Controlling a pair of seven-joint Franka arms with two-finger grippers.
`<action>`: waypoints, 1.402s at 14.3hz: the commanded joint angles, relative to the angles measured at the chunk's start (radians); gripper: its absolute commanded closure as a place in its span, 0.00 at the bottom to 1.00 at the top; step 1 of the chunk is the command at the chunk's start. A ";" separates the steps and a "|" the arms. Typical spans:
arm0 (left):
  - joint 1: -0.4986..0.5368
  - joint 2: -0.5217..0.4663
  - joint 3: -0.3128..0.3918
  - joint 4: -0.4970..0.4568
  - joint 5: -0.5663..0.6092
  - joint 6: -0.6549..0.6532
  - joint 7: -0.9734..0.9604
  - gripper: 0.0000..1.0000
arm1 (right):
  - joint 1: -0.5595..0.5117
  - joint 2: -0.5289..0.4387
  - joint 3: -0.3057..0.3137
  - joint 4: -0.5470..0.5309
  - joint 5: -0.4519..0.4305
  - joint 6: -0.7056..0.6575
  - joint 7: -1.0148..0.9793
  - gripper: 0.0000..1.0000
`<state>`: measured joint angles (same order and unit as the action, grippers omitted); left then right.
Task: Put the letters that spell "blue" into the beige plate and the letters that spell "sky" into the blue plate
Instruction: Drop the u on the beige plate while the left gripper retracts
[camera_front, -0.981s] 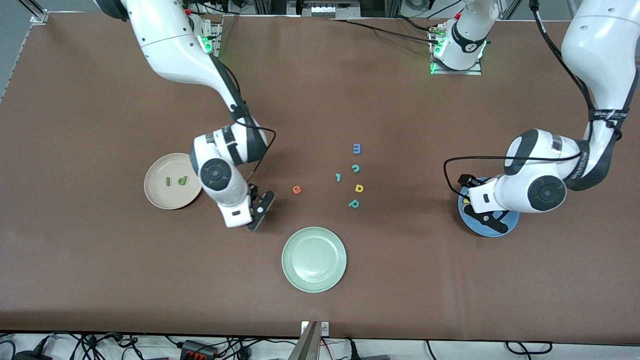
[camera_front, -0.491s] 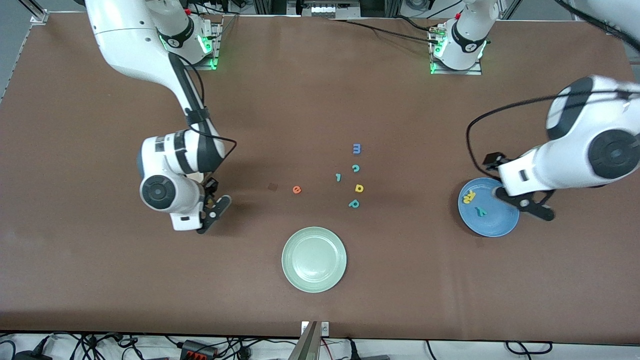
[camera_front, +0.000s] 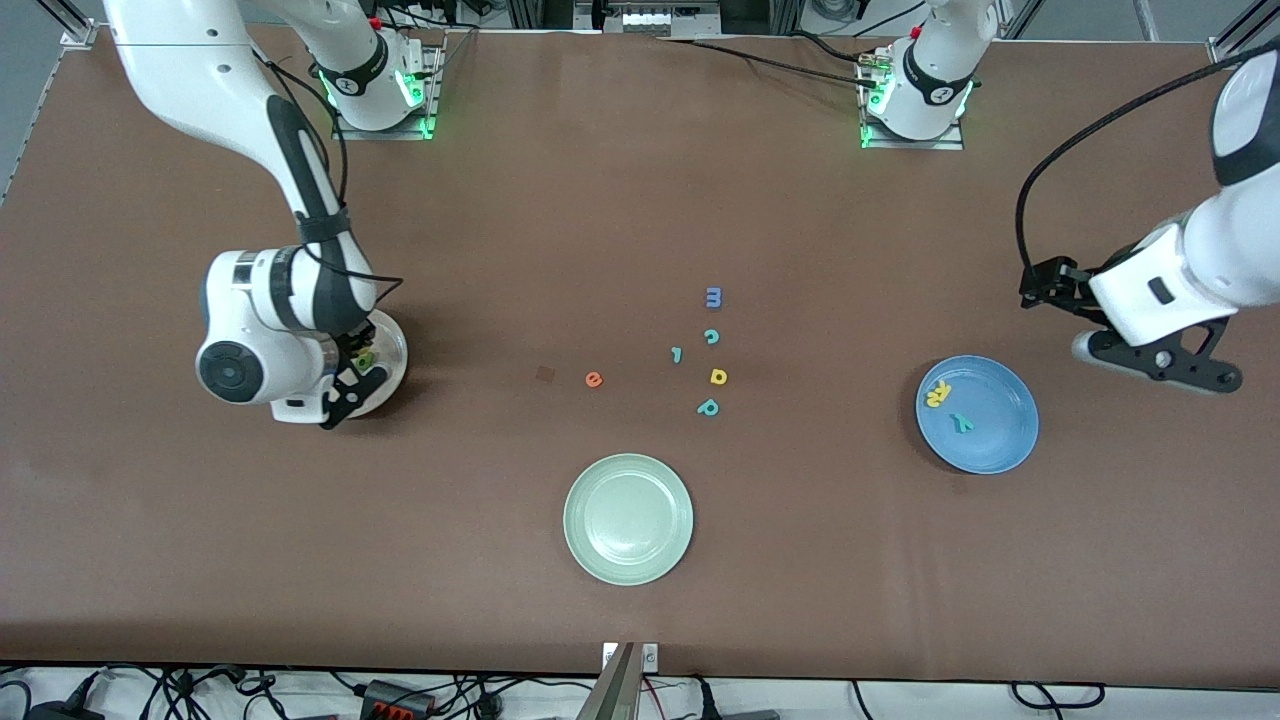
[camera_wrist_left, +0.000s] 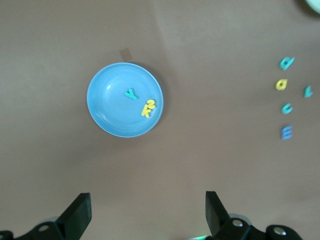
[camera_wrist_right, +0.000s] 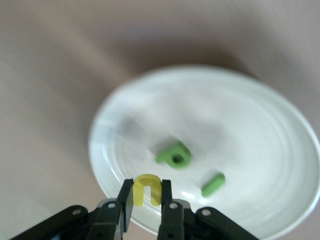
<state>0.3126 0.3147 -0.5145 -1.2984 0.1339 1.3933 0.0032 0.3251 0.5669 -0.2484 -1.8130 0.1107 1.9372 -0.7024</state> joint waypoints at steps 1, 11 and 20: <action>-0.191 -0.175 0.258 -0.174 -0.097 0.131 -0.132 0.00 | -0.030 -0.030 0.011 -0.069 0.012 0.028 -0.014 0.86; -0.359 -0.359 0.465 -0.447 -0.151 0.363 -0.109 0.00 | 0.106 -0.003 0.063 0.118 0.093 0.029 0.303 0.00; -0.371 -0.352 0.461 -0.418 -0.143 0.322 -0.106 0.00 | 0.342 0.158 0.064 0.356 0.204 0.087 0.714 0.00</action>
<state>-0.0506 -0.0305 -0.0569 -1.7233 -0.0032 1.7289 -0.1185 0.6182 0.6510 -0.1743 -1.5512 0.2975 2.0073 -0.0542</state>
